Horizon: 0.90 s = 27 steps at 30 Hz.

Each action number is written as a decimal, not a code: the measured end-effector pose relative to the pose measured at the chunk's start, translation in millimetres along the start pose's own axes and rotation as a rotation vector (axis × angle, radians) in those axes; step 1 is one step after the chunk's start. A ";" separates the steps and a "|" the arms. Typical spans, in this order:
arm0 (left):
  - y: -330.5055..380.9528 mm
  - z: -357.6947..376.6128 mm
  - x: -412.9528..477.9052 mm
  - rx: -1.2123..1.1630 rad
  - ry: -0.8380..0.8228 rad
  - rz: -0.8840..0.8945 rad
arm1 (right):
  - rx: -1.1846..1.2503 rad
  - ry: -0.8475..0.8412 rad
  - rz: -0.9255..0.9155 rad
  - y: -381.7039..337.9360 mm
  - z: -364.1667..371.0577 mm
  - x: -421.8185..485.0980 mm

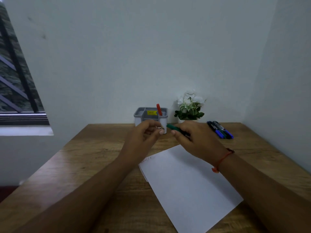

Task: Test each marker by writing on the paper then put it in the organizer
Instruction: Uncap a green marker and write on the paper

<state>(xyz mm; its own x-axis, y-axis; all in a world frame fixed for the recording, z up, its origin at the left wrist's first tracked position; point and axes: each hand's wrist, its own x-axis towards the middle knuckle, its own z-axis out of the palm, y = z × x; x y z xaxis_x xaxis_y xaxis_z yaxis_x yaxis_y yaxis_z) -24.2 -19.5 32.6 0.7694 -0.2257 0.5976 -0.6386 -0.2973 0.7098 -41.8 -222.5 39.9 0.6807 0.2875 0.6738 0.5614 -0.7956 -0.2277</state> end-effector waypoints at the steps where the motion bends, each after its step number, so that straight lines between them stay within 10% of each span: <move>1: -0.1 0.2 0.0 -0.007 -0.006 0.001 | -0.024 -0.030 -0.011 -0.2 2.1 -0.6; 27: -5.5 -18.4 7.6 -0.250 -0.049 -0.257 | 0.040 -0.288 0.243 -15.9 12.1 -5.9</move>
<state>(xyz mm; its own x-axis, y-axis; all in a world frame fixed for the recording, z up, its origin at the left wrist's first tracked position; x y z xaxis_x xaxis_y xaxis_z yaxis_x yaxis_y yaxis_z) -15.2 -2.5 40.1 0.9016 -0.2185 0.3733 -0.4038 -0.1156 0.9075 -49.0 -205.1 31.0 0.8976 0.2356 0.3725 0.3812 -0.8392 -0.3878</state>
